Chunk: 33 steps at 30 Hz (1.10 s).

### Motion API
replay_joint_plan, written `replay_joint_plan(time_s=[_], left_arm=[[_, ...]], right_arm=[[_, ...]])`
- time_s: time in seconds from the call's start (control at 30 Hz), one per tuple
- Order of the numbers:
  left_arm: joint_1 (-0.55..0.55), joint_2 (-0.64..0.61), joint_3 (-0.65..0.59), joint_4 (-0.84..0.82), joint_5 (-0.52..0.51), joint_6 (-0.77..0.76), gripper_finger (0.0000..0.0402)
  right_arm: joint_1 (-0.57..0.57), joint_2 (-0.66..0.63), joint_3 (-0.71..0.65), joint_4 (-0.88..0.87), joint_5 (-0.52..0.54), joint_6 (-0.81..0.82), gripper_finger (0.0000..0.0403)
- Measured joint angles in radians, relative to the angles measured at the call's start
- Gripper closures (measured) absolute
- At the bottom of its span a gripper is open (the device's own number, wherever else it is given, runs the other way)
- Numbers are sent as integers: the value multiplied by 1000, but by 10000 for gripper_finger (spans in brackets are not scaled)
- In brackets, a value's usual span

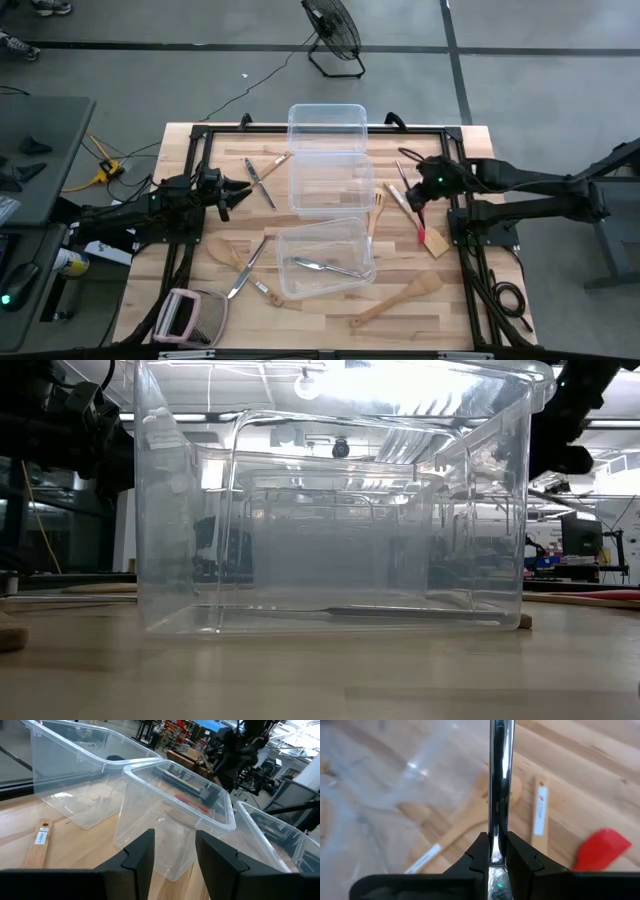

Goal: Pick & Place Kitchen Items
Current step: Put the silver knife into the bottom transparent bin

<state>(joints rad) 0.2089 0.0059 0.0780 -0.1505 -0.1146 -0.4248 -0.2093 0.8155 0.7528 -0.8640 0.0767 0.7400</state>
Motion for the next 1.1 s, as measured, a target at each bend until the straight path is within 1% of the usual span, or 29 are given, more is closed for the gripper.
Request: replay_joint_plan(time_s=[0.23, 0.5, 0.6, 0.97, 1.1], left_arm=[[0, 0, 0, 0, 0, 0, 258], [0, 0, 0, 0, 0, 0, 258], [0, 0, 0, 0, 0, 0, 258], [0, 0, 0, 0, 0, 0, 258], [0, 0, 0, 0, 0, 0, 258]], right_arm=[[7, -5, 126, -21, 1, -123, 369], [101, 74, 266, -8, 21, -219, 369], [131, 129, 306, 5, 46, -251, 369], [234, 366, 511, 17, 60, -359, 369], [266, 452, 570, 45, 55, -427, 369]])
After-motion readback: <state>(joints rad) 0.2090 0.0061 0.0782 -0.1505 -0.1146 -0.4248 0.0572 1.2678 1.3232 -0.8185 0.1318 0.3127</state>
